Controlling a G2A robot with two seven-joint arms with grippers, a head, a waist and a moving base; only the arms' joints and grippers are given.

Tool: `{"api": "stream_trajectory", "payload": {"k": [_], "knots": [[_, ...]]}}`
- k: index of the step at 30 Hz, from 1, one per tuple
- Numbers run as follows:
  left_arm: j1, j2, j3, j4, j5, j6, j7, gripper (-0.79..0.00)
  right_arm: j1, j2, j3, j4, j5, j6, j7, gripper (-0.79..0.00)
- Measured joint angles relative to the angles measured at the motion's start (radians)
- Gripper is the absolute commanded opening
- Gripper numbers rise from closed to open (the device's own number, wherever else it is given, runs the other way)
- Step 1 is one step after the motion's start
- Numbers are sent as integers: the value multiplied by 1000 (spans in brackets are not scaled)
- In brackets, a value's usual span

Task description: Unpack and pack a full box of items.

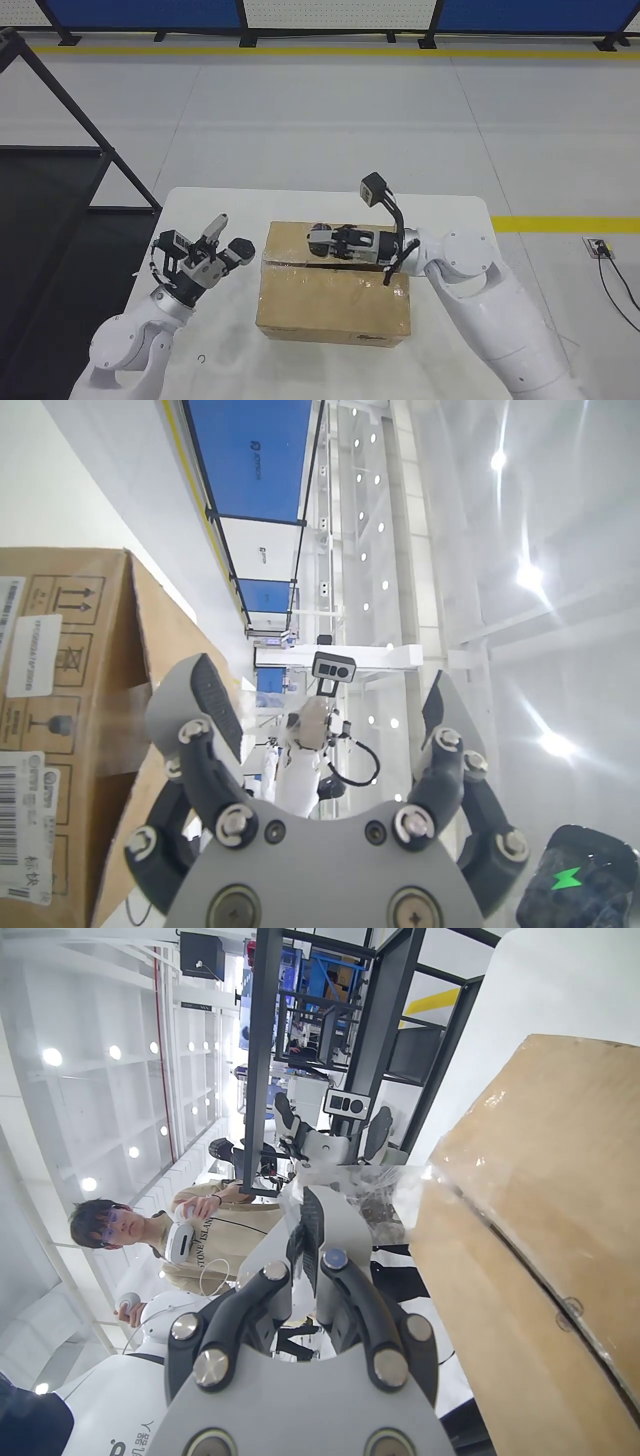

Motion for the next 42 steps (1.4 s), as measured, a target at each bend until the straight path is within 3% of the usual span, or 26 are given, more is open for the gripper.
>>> {"api": "stream_trajectory", "payload": {"k": [14, 26, 31, 42], "knots": [[-85, -5, 113, 87, 130, 24, -6, -785, -20, -4, -16, -48, 10, 8, -23, -785], [-79, -3, 113, 92, 147, 1, -13, -785, -43, -7, -1, -85, 45, 45, -89, -785], [-74, 5, 114, 88, 200, 46, -53, -785, -60, -6, 10, -97, 50, 73, -113, -785], [-104, 4, 141, 131, 241, 67, -30, -785, -159, 8, 57, -193, 35, 131, -194, -785]]}}
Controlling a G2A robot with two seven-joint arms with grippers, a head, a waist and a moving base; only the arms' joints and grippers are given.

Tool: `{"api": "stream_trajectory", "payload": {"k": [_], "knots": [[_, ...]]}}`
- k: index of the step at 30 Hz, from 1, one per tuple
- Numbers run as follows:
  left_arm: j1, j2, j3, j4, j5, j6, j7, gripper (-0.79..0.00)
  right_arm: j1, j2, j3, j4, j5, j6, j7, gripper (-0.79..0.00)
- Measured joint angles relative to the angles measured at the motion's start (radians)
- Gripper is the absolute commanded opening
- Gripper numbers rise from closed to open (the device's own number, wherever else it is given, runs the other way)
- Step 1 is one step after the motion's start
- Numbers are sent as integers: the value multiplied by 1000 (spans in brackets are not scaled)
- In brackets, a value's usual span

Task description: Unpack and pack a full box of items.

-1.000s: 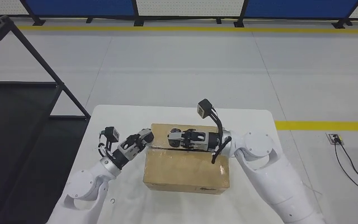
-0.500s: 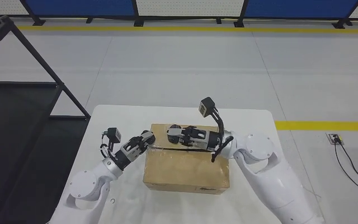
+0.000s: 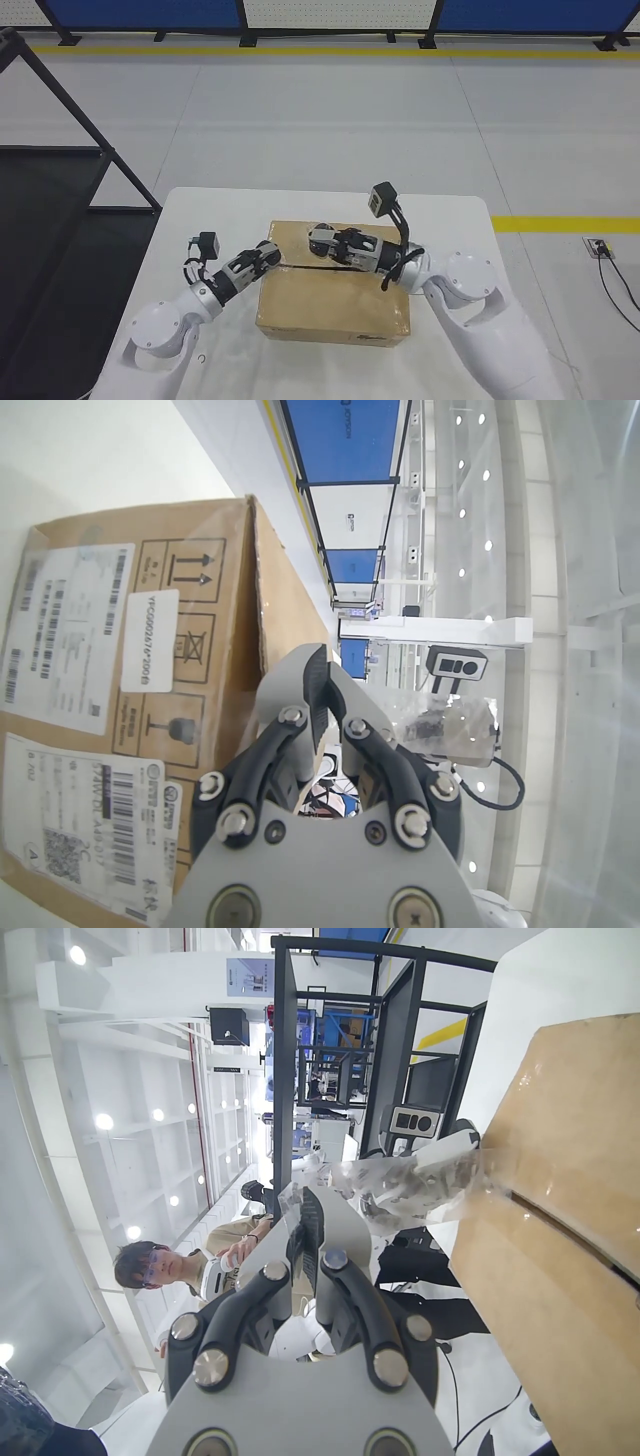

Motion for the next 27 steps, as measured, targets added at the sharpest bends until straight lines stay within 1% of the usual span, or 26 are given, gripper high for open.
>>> {"api": "stream_trajectory", "payload": {"k": [8, 14, 27], "knots": [[-13, 0, 8, 15, -5, -3, -15, -785, -95, 17, 36, -120, -92, 84, -79, -785], [-13, 1, 9, 18, -9, -11, -23, -785, -142, 25, 61, -173, -138, 163, -131, -785], [-9, 5, 3, 17, -16, -17, -44, -785, -234, 46, 137, -253, -167, 263, -148, -785]]}}
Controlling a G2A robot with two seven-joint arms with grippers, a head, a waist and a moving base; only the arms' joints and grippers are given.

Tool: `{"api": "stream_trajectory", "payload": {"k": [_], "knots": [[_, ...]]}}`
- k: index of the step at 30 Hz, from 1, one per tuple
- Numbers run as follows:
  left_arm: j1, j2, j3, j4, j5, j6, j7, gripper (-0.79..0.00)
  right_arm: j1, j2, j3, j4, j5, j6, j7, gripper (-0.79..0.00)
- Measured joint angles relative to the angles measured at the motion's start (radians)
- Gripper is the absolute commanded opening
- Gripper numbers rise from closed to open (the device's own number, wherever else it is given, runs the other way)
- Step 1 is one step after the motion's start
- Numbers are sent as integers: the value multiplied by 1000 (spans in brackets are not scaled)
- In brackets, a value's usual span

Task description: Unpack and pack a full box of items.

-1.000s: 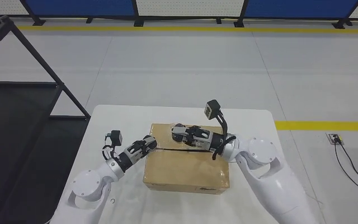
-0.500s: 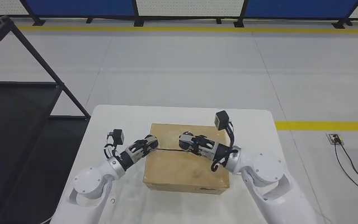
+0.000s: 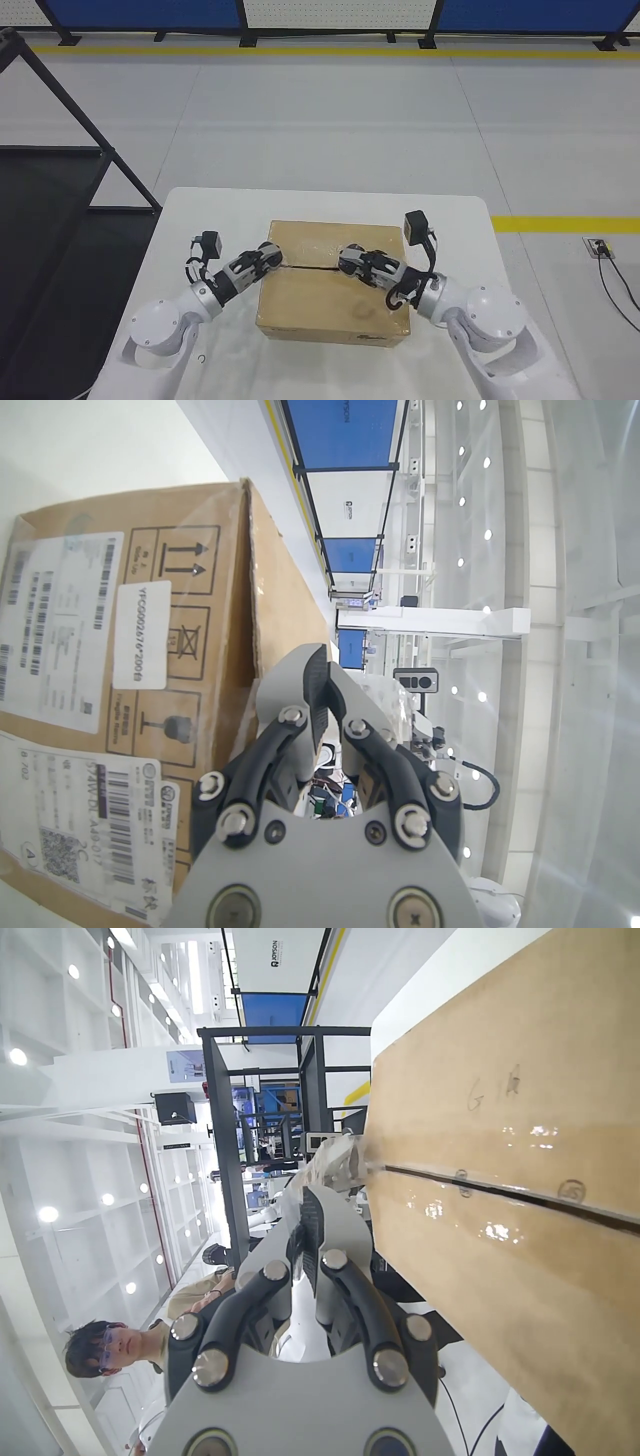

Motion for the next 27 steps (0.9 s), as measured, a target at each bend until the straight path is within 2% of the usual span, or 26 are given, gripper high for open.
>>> {"api": "stream_trajectory", "payload": {"k": [11, 27], "knots": [[11, 4, 0, -14, 7, 0, -11, -785, -26, 15, 39, -5, -28, 75, 17, -785], [17, 6, 5, -21, 7, 1, -7, -785, -36, 37, 91, 27, -35, 108, 86, -785]]}}
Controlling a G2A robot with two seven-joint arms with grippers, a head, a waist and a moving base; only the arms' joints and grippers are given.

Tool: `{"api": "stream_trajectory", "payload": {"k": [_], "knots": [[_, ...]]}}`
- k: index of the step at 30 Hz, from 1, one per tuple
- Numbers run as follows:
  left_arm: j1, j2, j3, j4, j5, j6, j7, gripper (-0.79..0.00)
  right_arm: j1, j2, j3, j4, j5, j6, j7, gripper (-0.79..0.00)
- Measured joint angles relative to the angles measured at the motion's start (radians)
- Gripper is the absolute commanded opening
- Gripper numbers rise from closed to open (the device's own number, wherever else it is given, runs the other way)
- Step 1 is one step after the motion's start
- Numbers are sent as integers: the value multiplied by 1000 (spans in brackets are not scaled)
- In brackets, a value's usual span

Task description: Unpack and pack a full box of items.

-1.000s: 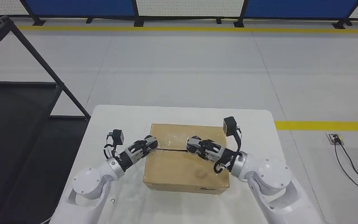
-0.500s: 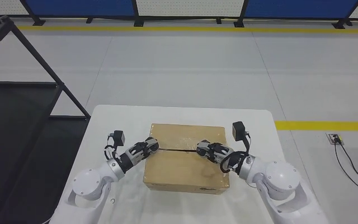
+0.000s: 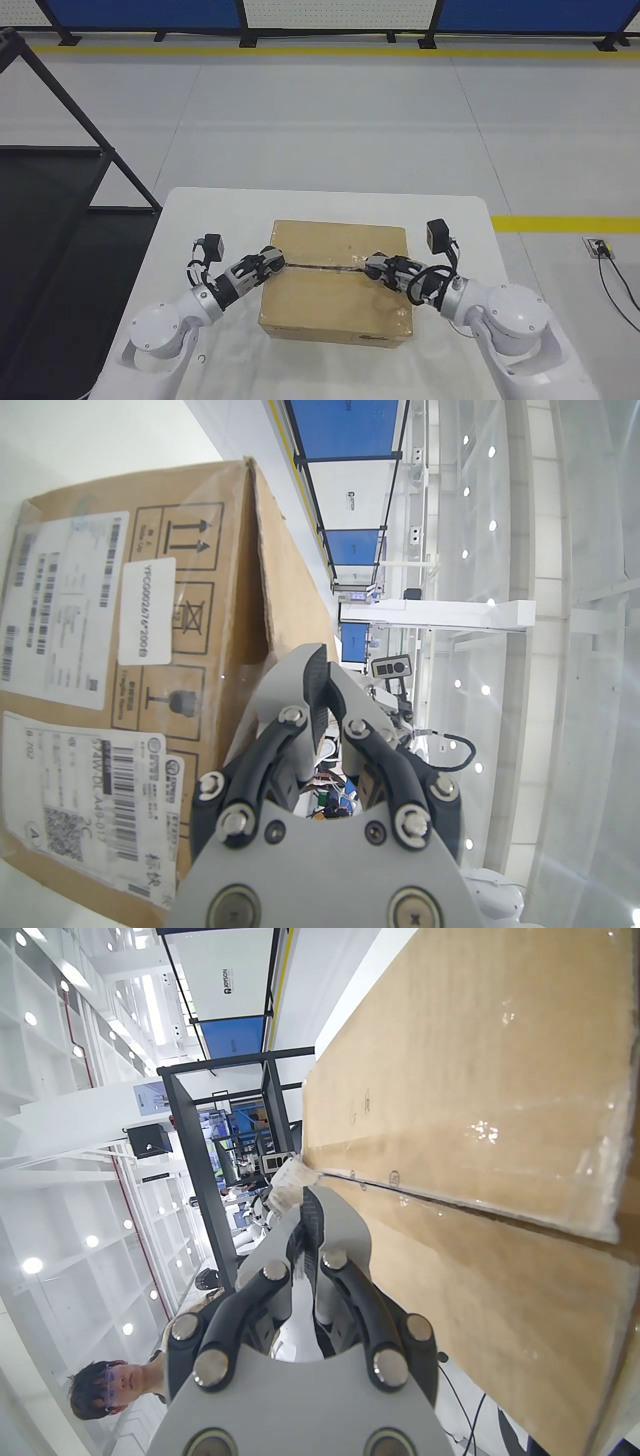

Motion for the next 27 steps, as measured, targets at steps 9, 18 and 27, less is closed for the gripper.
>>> {"api": "stream_trajectory", "payload": {"k": [9, 18, 27], "knots": [[-2, 0, 7, -2, 4, 1, 10, -785, 15, 8, -10, 30, -20, 53, 12, -785], [-4, 1, 12, -4, 5, 3, 15, -785, 22, 14, -13, 34, -26, 87, 4, -622], [-2, 2, 13, -3, 2, 2, 16, -785, 33, 20, -20, 19, -32, 100, -2, -502]]}}
